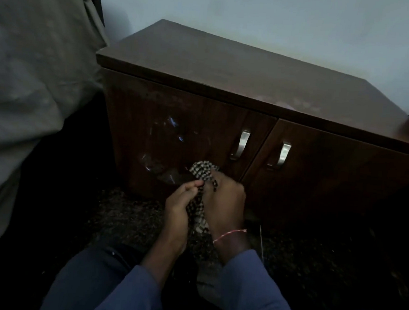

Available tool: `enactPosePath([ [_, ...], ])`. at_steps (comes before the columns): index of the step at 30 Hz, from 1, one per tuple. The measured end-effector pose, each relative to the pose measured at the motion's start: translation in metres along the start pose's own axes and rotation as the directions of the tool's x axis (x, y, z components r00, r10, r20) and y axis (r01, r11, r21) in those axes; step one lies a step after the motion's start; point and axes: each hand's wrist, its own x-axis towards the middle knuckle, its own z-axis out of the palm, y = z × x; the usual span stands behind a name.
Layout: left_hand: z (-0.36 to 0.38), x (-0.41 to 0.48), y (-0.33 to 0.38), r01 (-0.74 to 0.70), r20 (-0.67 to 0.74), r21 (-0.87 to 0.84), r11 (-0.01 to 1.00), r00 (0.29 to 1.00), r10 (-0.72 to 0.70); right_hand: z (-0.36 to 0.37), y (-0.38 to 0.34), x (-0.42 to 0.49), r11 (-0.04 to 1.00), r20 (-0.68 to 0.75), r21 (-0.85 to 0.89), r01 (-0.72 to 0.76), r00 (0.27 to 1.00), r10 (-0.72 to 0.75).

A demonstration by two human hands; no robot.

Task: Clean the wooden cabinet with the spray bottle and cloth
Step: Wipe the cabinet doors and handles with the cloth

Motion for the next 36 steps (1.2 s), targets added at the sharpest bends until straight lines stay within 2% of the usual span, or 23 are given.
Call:
enactPosePath([
  [4,-0.001,-0.004,0.006,-0.085,0.032,-0.038,0.996,0.996,0.087,-0.013,-0.002,-0.011,0.974,0.007,0.227,0.016,1.0,-0.019],
  [6,0.001,-0.007,0.008,-0.124,0.07,-0.06,0.991,0.989,0.128,-0.02,-0.004,-0.015,0.962,-0.084,0.263,0.077,0.995,-0.057],
  [10,0.004,-0.013,0.011,-0.138,0.153,-0.145,0.98,0.975,0.16,-0.027,-0.011,-0.011,0.949,-0.396,0.171,0.266,0.9,-0.181],
  [13,0.005,-0.01,0.013,-0.105,0.158,-0.191,0.976,0.978,0.136,-0.027,-0.015,0.007,0.964,-0.465,0.089,0.25,0.866,-0.182],
  [16,0.003,-0.007,0.011,-0.062,0.123,-0.136,0.989,0.989,0.079,-0.01,-0.006,0.009,0.983,-0.338,0.015,0.181,0.927,-0.165],
  [20,-0.003,0.0,0.005,0.005,0.012,-0.121,0.993,1.0,-0.003,0.011,0.004,-0.007,0.991,-0.06,0.124,0.056,0.997,-0.049],
  [22,-0.002,-0.001,0.005,-0.009,-0.01,-0.111,0.994,1.0,0.008,0.007,0.003,-0.006,0.986,-0.033,0.163,0.03,0.999,-0.025],
  [24,-0.003,-0.003,0.008,-0.037,0.019,-0.062,0.997,0.999,0.038,0.0,0.002,-0.004,0.968,-0.118,0.248,0.033,0.993,-0.003],
  [26,-0.009,-0.006,0.017,-0.084,0.058,0.104,0.991,0.995,0.078,-0.004,0.003,-0.006,0.944,-0.182,0.329,0.023,0.983,0.04],
  [27,-0.015,-0.007,0.023,-0.093,0.07,0.244,0.965,0.994,0.078,-0.003,0.004,-0.008,0.933,-0.183,0.36,-0.001,0.98,0.071],
  [30,-0.038,-0.025,0.048,-0.087,0.092,0.644,0.76,0.995,0.036,0.003,0.007,-0.024,0.893,-0.095,0.438,-0.1,0.983,0.157],
  [31,-0.046,-0.032,0.058,-0.052,0.089,0.693,0.719,0.996,-0.014,0.007,0.007,-0.03,0.883,-0.061,0.451,-0.131,0.982,0.176],
  [33,-0.059,-0.047,0.079,0.09,0.068,0.662,0.744,0.982,-0.179,0.014,0.005,-0.041,0.865,-0.016,0.472,-0.171,0.979,0.202],
  [34,-0.065,-0.052,0.089,0.17,0.073,0.651,0.74,0.956,-0.283,0.017,0.004,-0.046,0.855,0.0,0.485,-0.184,0.977,0.211],
  [36,-0.084,-0.06,0.107,0.304,0.086,0.679,0.668,0.871,-0.483,0.02,-0.002,-0.057,0.829,0.051,0.518,-0.211,0.975,0.216],
])
